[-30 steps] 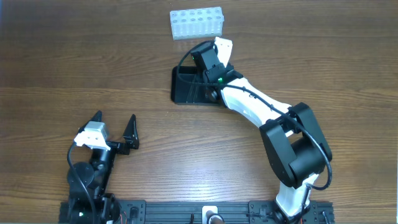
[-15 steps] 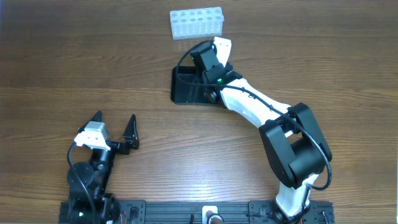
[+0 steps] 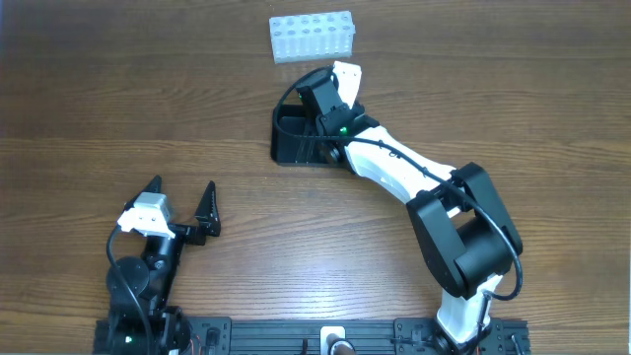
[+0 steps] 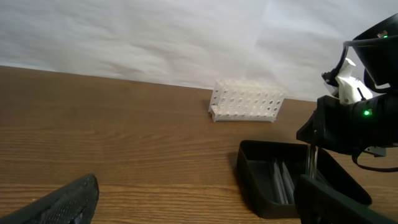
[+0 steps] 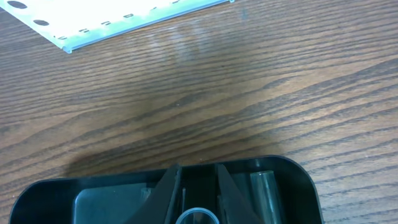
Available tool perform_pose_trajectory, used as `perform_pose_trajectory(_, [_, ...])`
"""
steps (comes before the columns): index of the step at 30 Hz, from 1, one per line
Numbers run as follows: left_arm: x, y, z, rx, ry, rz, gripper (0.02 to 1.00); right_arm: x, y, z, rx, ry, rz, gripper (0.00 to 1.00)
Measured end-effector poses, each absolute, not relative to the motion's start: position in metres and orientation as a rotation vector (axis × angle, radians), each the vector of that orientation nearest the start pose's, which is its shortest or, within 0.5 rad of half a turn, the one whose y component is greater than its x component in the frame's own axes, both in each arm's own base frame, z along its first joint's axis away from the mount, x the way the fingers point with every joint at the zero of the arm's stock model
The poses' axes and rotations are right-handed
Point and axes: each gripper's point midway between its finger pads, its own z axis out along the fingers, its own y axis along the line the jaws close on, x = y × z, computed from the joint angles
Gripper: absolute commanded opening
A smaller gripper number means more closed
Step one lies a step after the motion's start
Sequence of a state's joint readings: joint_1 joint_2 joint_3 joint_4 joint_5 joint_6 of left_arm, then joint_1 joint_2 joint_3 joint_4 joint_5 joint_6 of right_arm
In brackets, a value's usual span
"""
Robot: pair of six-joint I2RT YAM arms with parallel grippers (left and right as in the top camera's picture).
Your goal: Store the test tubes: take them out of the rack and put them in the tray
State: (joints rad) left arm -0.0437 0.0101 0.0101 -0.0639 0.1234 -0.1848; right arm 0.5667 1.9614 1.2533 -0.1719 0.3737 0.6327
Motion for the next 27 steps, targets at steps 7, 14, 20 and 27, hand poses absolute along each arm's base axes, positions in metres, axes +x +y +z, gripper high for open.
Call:
perform_pose_trajectory(7, [0.244, -0.032, 0.161, -0.021, 1.641, -0.276, 1.0, 0.448, 0.211, 0.058, 0.237, 2.373, 0.101, 0.014])
perform_pose_trajectory(14, [0.244, -0.032, 0.161, -0.021, 1.641, -0.276, 1.0, 0.438, 0.204, 0.043, 0.232, 2.4, 0.074, 0.016])
perform_pose_trajectory(20, [0.244, -0.032, 0.161, -0.021, 1.641, -0.276, 0.998, 0.441, 0.206, 0.045, 0.236, 2.383, 0.088, 0.086])
perform_pose_trajectory(27, [0.244, -0.032, 0.161, -0.021, 1.641, -0.276, 0.998, 0.442, 0.206, 0.045, 0.24, 2.381, 0.091, 0.279])
